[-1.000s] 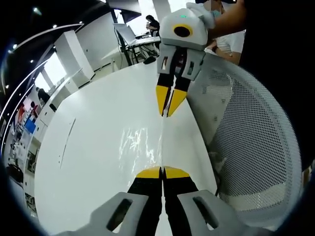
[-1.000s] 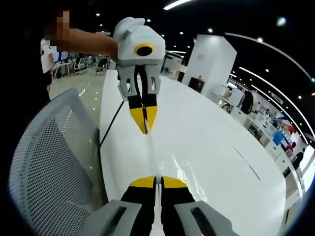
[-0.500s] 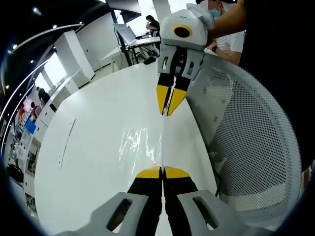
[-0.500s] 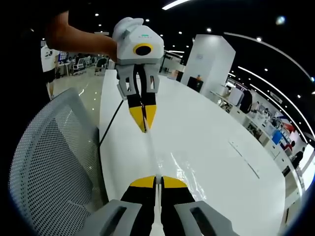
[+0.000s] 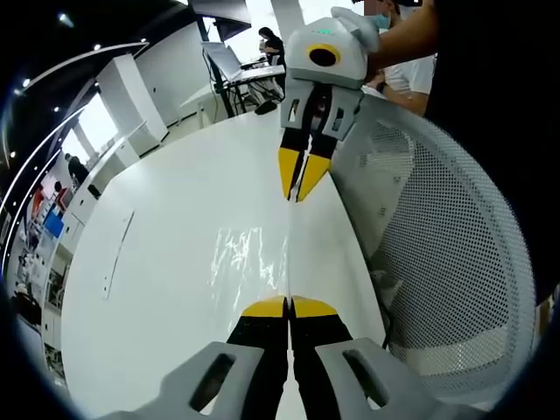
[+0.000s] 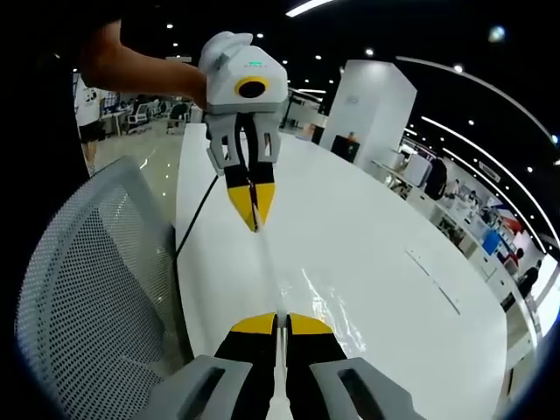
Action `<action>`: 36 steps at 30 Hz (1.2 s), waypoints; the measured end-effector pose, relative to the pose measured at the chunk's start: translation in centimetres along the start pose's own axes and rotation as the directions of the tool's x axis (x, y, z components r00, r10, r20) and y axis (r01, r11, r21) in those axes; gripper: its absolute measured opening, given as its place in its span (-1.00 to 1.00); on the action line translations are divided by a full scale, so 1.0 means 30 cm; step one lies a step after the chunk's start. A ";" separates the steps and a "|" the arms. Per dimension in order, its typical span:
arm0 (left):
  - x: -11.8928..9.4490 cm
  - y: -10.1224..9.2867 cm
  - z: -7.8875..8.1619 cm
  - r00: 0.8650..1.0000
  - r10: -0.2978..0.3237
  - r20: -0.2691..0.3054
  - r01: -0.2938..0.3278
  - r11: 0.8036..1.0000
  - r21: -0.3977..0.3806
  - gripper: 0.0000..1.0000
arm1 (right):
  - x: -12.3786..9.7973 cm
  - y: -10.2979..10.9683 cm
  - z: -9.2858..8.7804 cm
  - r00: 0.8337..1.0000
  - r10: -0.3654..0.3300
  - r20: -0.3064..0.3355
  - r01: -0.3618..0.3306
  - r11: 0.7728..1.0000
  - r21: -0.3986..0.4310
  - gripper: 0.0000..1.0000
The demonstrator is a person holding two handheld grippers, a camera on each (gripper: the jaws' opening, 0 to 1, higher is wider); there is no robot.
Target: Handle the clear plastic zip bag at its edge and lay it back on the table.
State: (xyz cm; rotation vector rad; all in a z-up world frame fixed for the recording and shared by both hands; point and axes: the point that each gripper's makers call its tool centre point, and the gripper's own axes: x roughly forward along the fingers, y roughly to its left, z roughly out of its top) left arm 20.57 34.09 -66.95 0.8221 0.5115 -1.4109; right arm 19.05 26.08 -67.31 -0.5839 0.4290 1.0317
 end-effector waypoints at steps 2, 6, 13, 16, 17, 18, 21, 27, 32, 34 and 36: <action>0.000 -0.001 0.000 1.000 -0.002 -0.001 0.002 1.000 0.001 -1.00 | -0.001 0.000 -0.001 1.000 -0.001 -0.001 0.001 1.000 0.000 -1.00; -0.001 -0.003 0.000 1.000 -0.002 -0.001 0.002 1.000 -0.001 -1.00 | -0.002 0.000 -0.003 1.000 -0.001 0.000 0.001 1.000 0.002 -1.00; -0.003 -0.009 -0.002 1.000 -0.004 -0.006 0.004 1.000 -0.002 -1.00 | -0.004 0.001 -0.008 1.000 -0.003 -0.001 0.003 1.000 0.004 -1.00; -0.003 -0.009 -0.005 1.000 -0.004 -0.007 0.004 1.000 -0.003 -1.00 | -0.005 0.003 -0.009 1.000 -0.001 -0.002 0.001 1.000 0.004 -1.00; -0.003 -0.010 -0.006 1.000 -0.006 -0.007 0.006 1.000 -0.005 -1.00 | -0.005 0.002 -0.010 1.000 -0.001 -0.003 0.001 1.000 0.004 -1.00; -0.003 -0.009 -0.006 1.000 -0.005 -0.007 0.005 1.000 -0.004 -1.00 | -0.005 0.003 -0.011 1.000 -0.001 -0.004 0.001 1.000 0.004 -1.00; -0.005 -0.009 -0.004 1.000 -0.005 -0.006 0.005 1.000 -0.006 -1.00 | -0.008 0.001 -0.014 1.000 -0.001 -0.005 0.001 1.000 0.005 -1.00; -0.005 -0.007 -0.006 1.000 -0.005 -0.006 0.005 1.000 -0.004 -1.00 | -0.010 0.000 -0.017 1.000 -0.001 -0.007 0.001 1.000 0.004 -1.00; -0.005 -0.005 -0.007 1.000 -0.005 -0.006 0.005 1.000 -0.004 -1.00 | -0.011 -0.001 -0.018 1.000 -0.003 -0.007 0.003 1.000 0.006 -1.00; -0.005 -0.003 -0.009 1.000 -0.004 -0.005 0.004 1.000 -0.005 -1.00 | -0.012 -0.001 -0.018 1.000 -0.005 -0.007 0.005 1.000 0.007 -1.00; -0.006 -0.002 -0.011 1.000 -0.003 -0.006 0.003 1.000 -0.005 -1.00 | -0.012 -0.002 -0.019 1.000 -0.005 -0.007 0.005 1.000 0.007 -1.00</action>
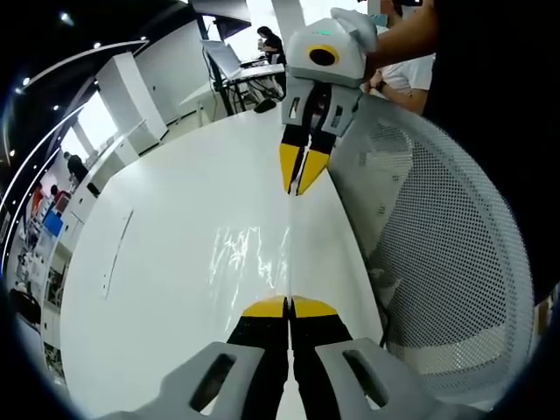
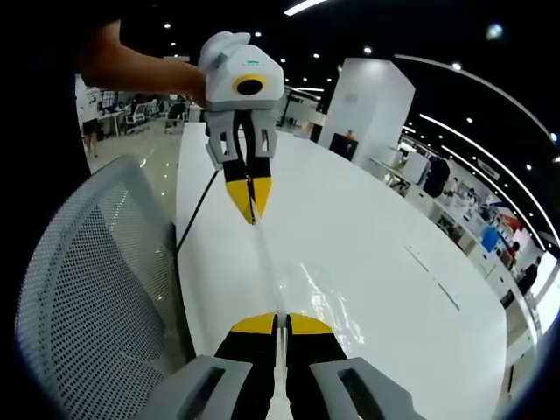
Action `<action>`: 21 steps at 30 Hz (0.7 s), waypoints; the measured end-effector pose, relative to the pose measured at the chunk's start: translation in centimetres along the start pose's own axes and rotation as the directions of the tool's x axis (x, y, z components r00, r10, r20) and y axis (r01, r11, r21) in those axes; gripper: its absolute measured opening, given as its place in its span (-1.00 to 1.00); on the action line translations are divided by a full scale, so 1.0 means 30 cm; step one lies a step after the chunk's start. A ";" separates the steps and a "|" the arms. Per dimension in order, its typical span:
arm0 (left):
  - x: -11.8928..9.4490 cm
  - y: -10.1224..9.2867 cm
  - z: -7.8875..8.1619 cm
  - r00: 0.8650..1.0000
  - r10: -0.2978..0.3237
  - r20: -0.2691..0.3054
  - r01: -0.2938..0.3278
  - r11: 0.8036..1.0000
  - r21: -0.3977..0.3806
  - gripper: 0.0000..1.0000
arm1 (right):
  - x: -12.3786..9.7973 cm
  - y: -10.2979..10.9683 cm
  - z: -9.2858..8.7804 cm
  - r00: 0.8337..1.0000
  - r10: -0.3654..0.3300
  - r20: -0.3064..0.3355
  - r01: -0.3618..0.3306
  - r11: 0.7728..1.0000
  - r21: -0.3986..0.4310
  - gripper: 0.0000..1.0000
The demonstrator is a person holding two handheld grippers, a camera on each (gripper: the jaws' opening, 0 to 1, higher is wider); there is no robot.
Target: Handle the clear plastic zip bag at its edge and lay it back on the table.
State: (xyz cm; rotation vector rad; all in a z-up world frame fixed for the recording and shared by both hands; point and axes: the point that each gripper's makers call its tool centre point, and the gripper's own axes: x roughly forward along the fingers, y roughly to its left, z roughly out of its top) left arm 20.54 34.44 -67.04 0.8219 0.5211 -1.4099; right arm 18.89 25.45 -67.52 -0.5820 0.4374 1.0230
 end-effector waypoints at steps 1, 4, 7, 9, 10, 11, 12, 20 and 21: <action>0.000 0.001 0.000 1.000 0.001 0.000 -0.001 1.000 0.000 -1.00 | -0.001 -0.001 0.000 1.000 -0.001 0.001 0.001 1.000 0.000 -1.00; -0.001 0.002 0.002 1.000 0.003 0.000 -0.003 1.000 -0.001 -1.00 | -0.003 -0.003 -0.002 1.000 -0.003 0.000 0.003 1.000 0.001 -1.00; -0.002 0.001 0.003 1.000 0.003 0.000 -0.003 1.000 -0.002 -1.00 | -0.005 -0.004 -0.003 1.000 -0.004 0.000 0.004 1.000 0.002 -1.00; -0.003 0.002 0.004 1.000 0.006 0.000 -0.006 1.000 -0.002 -1.00 | -0.006 -0.004 -0.004 1.000 -0.005 0.000 0.005 1.000 0.002 -1.00; -0.004 0.001 0.004 1.000 0.005 -0.001 -0.005 1.000 -0.002 -1.00 | -0.007 -0.004 -0.005 1.000 -0.006 0.000 0.006 1.000 0.003 -1.00; -0.004 0.001 0.004 1.000 0.006 -0.001 -0.006 1.000 -0.002 -1.00 | -0.007 -0.004 -0.005 1.000 -0.006 0.000 0.006 1.000 0.003 -1.00; -0.004 0.000 0.004 1.000 0.006 -0.001 -0.006 1.000 -0.003 -1.00 | -0.008 -0.004 -0.005 1.000 -0.006 0.000 0.006 1.000 0.003 -1.00; -0.006 0.000 0.006 1.000 0.008 -0.001 -0.008 1.000 -0.002 -1.00 | -0.011 -0.003 -0.007 1.000 -0.011 0.000 0.011 1.000 0.008 -1.00; -0.007 0.000 0.006 1.000 0.007 -0.001 -0.007 1.000 -0.002 -1.00 | -0.012 -0.003 -0.007 1.000 -0.011 0.000 0.011 1.000 0.008 -1.00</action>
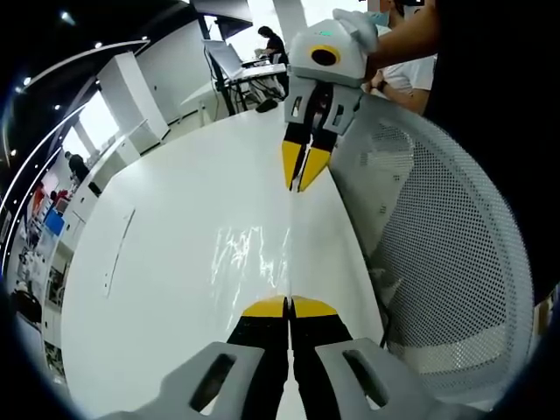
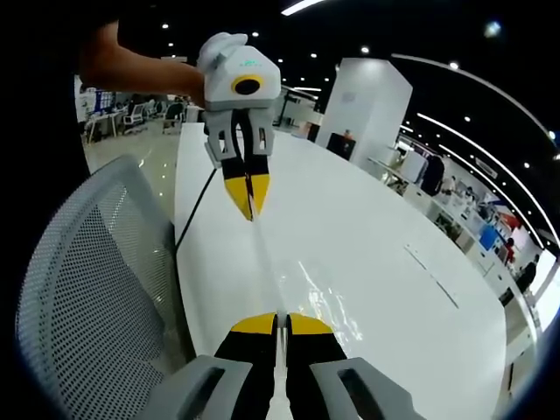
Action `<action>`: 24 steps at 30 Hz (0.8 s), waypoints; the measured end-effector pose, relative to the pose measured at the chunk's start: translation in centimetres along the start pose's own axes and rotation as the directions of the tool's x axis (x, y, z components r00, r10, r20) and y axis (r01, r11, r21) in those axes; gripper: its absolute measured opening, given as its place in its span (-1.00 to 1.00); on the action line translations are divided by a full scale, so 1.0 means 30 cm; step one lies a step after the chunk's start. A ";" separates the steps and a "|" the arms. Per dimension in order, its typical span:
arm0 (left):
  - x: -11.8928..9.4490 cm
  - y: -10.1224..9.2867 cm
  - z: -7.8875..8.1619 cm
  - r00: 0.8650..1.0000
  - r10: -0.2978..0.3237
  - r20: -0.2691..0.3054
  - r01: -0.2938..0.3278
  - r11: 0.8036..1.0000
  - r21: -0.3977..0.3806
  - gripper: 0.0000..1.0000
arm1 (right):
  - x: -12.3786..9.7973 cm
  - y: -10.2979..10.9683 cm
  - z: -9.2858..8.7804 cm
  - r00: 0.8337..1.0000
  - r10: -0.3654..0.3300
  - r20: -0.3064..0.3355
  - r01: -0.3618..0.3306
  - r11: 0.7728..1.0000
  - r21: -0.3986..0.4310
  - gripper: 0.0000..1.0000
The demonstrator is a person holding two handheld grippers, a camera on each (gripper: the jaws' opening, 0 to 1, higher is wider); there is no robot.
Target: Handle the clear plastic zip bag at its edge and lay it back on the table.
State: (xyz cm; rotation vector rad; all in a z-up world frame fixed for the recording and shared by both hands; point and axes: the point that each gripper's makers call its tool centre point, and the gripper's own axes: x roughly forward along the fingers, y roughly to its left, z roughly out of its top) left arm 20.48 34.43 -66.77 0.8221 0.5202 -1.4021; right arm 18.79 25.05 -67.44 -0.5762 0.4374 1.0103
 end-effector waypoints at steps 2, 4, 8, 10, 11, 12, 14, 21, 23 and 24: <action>-0.001 0.001 -0.001 1.000 0.001 0.000 -0.001 1.000 0.001 -1.00 | -0.001 0.000 -0.001 1.000 -0.001 0.000 0.001 1.000 0.000 -1.00; -0.001 0.001 -0.002 1.000 0.002 0.000 -0.002 1.000 0.000 -1.00 | -0.002 0.000 -0.001 1.000 -0.002 0.000 0.002 1.000 0.000 -1.00; -0.003 0.001 -0.004 1.000 0.002 0.000 -0.002 1.000 -0.002 -1.00 | -0.002 0.001 -0.002 1.000 -0.002 -0.001 0.002 1.000 0.001 -1.00; -0.003 0.000 -0.005 1.000 0.002 0.000 -0.002 1.000 -0.002 -1.00 | -0.002 0.001 -0.003 1.000 -0.002 -0.002 0.002 1.000 0.002 -1.00; -0.003 0.000 -0.005 1.000 0.002 0.000 -0.002 1.000 -0.002 -1.00 | -0.003 0.002 -0.003 1.000 -0.002 -0.002 0.002 1.000 0.003 -1.00; -0.004 0.000 -0.007 1.000 0.003 0.000 -0.003 1.000 -0.003 -1.00 | -0.002 0.002 -0.003 1.000 -0.003 -0.002 0.003 1.000 0.003 -1.00; -0.005 0.001 -0.009 1.000 0.004 0.000 -0.004 1.000 -0.005 -1.00 | -0.002 0.001 -0.004 1.000 -0.003 -0.003 0.003 1.000 0.003 -1.00; -0.006 0.003 -0.013 1.000 0.006 0.001 -0.006 1.000 -0.008 -1.00 | -0.006 -0.001 -0.009 1.000 -0.004 -0.006 0.004 1.000 0.004 -1.00; -0.006 0.003 -0.014 1.000 0.006 0.000 -0.006 1.000 -0.009 -1.00 | -0.006 -0.001 -0.011 1.000 -0.005 -0.008 0.005 1.000 0.005 -1.00; -0.006 0.004 -0.015 1.000 0.007 0.001 -0.007 1.000 -0.010 -1.00 | -0.007 -0.002 -0.011 1.000 -0.006 -0.007 0.006 1.000 0.005 -1.00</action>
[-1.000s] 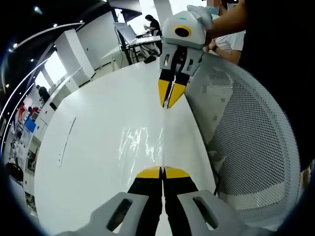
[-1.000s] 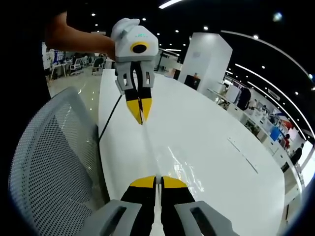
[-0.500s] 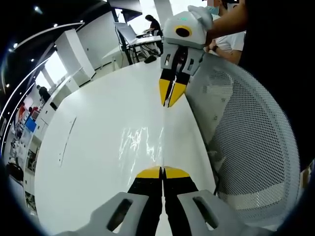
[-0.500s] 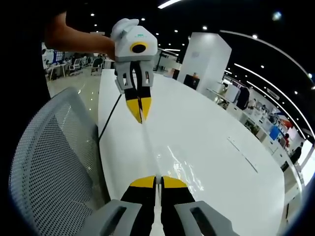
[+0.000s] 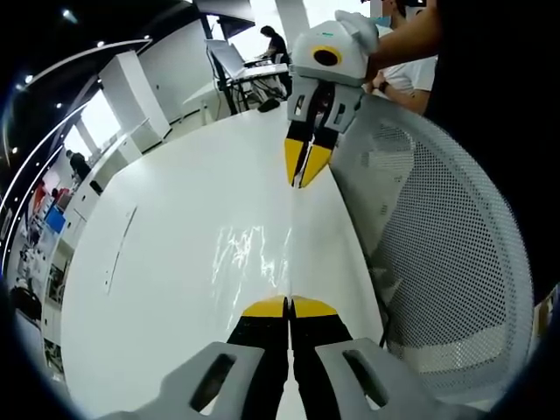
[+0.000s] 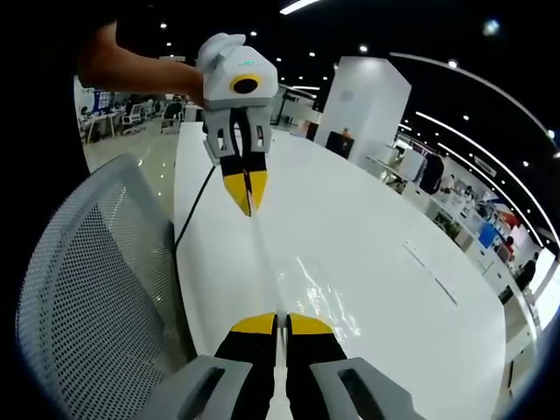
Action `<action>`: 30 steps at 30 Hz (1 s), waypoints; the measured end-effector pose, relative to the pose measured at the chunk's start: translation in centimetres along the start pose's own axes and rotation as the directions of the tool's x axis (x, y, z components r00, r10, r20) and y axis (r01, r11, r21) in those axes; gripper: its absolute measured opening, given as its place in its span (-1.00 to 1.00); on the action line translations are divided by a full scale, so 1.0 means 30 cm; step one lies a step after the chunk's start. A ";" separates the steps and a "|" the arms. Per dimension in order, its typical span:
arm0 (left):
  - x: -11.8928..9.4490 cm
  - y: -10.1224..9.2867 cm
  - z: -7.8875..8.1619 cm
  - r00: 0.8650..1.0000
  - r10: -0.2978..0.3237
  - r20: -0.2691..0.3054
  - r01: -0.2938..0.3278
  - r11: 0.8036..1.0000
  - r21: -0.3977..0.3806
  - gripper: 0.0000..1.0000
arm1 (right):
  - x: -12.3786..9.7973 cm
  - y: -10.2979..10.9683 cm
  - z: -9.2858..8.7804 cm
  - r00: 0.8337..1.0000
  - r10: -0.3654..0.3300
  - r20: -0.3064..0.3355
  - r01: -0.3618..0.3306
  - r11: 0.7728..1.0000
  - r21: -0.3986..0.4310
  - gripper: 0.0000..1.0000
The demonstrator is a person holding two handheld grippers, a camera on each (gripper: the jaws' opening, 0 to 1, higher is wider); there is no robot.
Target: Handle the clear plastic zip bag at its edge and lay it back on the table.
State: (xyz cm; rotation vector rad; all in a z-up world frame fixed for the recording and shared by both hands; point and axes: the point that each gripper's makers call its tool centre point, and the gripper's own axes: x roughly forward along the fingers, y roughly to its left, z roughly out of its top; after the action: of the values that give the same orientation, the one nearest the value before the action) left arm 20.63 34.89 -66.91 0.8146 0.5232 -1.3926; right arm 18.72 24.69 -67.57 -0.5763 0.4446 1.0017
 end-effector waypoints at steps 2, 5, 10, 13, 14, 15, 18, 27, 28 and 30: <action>-0.001 0.001 -0.003 1.000 0.001 0.000 -0.001 1.000 -0.001 -1.00 | 0.000 0.000 -0.002 1.000 0.000 -0.001 0.000 1.000 0.001 -1.00; -0.002 0.002 -0.004 1.000 0.001 0.000 -0.001 1.000 -0.003 -1.00 | 0.000 0.000 -0.003 1.000 0.000 -0.001 0.000 1.000 0.001 -1.00; -0.003 0.002 -0.005 1.000 0.003 0.000 -0.003 1.000 -0.005 -1.00 | -0.001 0.000 -0.003 1.000 0.000 -0.002 0.000 1.000 0.002 -1.00; -0.006 0.002 -0.007 1.000 0.005 -0.001 -0.005 1.000 -0.007 -1.00 | -0.001 0.003 -0.004 1.000 0.002 -0.003 -0.002 1.000 0.002 -1.00; -0.007 0.002 -0.007 1.000 0.005 -0.001 -0.005 1.000 -0.008 -1.00 | -0.001 0.003 -0.004 1.000 0.002 -0.003 -0.002 1.000 0.001 -1.00; -0.007 0.001 -0.008 1.000 0.005 -0.002 -0.005 1.000 -0.007 -1.00 | -0.001 0.004 -0.005 1.000 0.002 -0.003 -0.002 1.000 0.002 -1.00; -0.010 0.001 -0.012 1.000 0.008 -0.005 -0.008 1.000 -0.010 -1.00 | -0.003 0.005 -0.007 1.000 0.003 -0.005 -0.003 1.000 0.003 -1.00; -0.016 0.004 -0.020 1.000 0.015 -0.005 -0.015 1.000 -0.020 -1.00 | -0.004 0.008 -0.010 1.000 0.005 -0.005 -0.005 1.000 0.006 -1.00; -0.017 0.005 -0.021 1.000 0.016 -0.004 -0.016 1.000 -0.022 -1.00 | -0.005 0.007 -0.011 1.000 0.004 -0.006 -0.004 1.000 0.006 -1.00; -0.019 0.006 -0.022 1.000 0.019 -0.004 -0.019 0.999 -0.026 -1.00 | -0.006 0.007 -0.011 1.000 0.003 -0.005 -0.003 1.000 0.007 -1.00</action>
State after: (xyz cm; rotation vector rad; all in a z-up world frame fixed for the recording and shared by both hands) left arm 20.82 35.76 -66.84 0.7991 0.5339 -1.3647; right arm 18.43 24.45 -67.76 -0.5717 0.4538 1.0016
